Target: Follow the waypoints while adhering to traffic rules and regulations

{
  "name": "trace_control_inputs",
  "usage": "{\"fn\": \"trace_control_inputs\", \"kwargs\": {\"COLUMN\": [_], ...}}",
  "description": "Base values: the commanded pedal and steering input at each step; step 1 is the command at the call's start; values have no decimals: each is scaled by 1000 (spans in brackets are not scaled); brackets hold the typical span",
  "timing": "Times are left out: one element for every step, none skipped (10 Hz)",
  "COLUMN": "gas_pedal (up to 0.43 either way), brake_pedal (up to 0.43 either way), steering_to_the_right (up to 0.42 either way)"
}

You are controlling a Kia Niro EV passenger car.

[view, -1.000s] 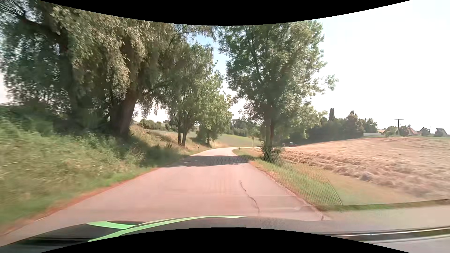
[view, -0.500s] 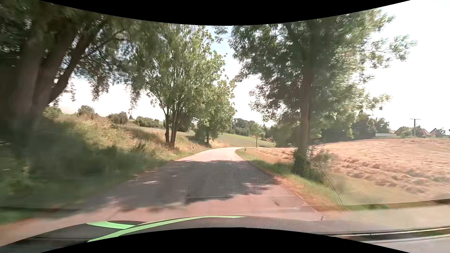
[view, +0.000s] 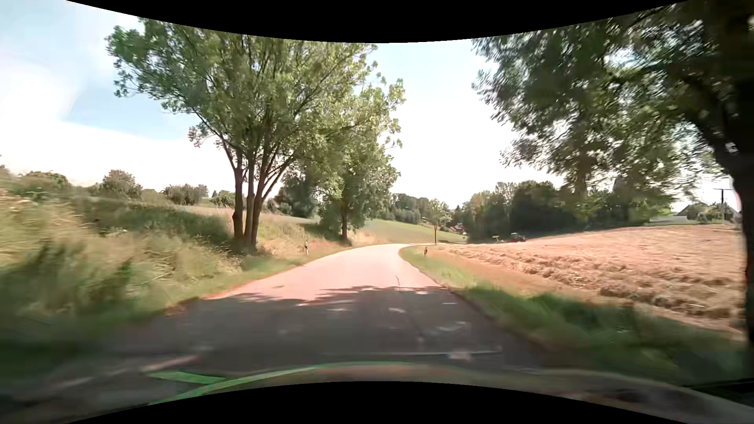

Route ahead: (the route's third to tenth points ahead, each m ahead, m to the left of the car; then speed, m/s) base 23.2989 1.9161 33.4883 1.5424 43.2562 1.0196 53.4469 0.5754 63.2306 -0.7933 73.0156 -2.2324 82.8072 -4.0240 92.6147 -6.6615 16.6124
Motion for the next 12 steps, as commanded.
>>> {"fn": "trace_control_inputs", "kwargs": {"gas_pedal": [0,0,0,0,0,0,0,0,0,0,0,0], "brake_pedal": [43,37,43,55,49,49,49,49,49,55,49,49], "steering_to_the_right": [3,6,8,8,8,10,12,12,10,6,3,2]}}
